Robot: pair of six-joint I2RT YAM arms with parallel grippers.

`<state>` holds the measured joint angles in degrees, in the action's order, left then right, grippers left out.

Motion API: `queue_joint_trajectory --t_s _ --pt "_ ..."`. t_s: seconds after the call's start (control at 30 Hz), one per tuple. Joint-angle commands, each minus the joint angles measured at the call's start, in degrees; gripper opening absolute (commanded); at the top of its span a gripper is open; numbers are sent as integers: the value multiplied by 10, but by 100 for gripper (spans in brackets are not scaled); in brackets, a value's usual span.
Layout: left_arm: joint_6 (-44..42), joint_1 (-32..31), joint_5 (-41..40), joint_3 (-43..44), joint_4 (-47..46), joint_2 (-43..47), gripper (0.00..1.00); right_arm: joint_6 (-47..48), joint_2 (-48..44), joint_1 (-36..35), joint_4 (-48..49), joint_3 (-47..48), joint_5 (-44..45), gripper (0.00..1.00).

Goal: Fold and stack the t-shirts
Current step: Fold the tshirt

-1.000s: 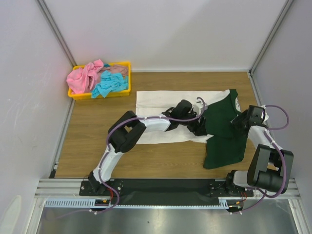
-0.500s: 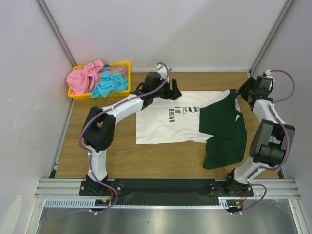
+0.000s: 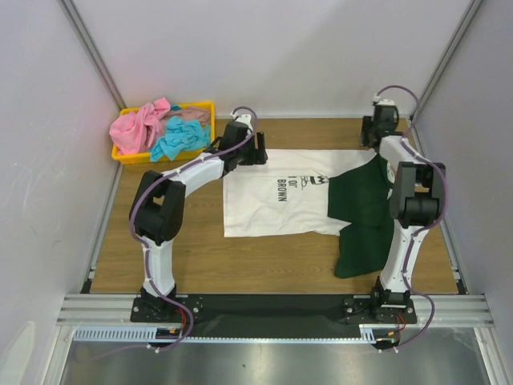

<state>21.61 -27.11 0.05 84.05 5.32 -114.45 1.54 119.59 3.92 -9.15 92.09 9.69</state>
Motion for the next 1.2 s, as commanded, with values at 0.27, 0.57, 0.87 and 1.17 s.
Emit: queue_joint_trajectory --t_s 0.27,0.57,0.87,1.17 --pt "0 29 -25 33 15 -41 77 106 54 -23 -32 55 165 55" --pt "-2 36 -36 43 16 -53 77 87 59 -1 -49 57 111 54" --pt "23 45 -28 52 14 -62 76 56 69 13 -52 63 67 53" --pt "78 32 44 57 -51 -63 73 65 65 19 -61 59 57 49"
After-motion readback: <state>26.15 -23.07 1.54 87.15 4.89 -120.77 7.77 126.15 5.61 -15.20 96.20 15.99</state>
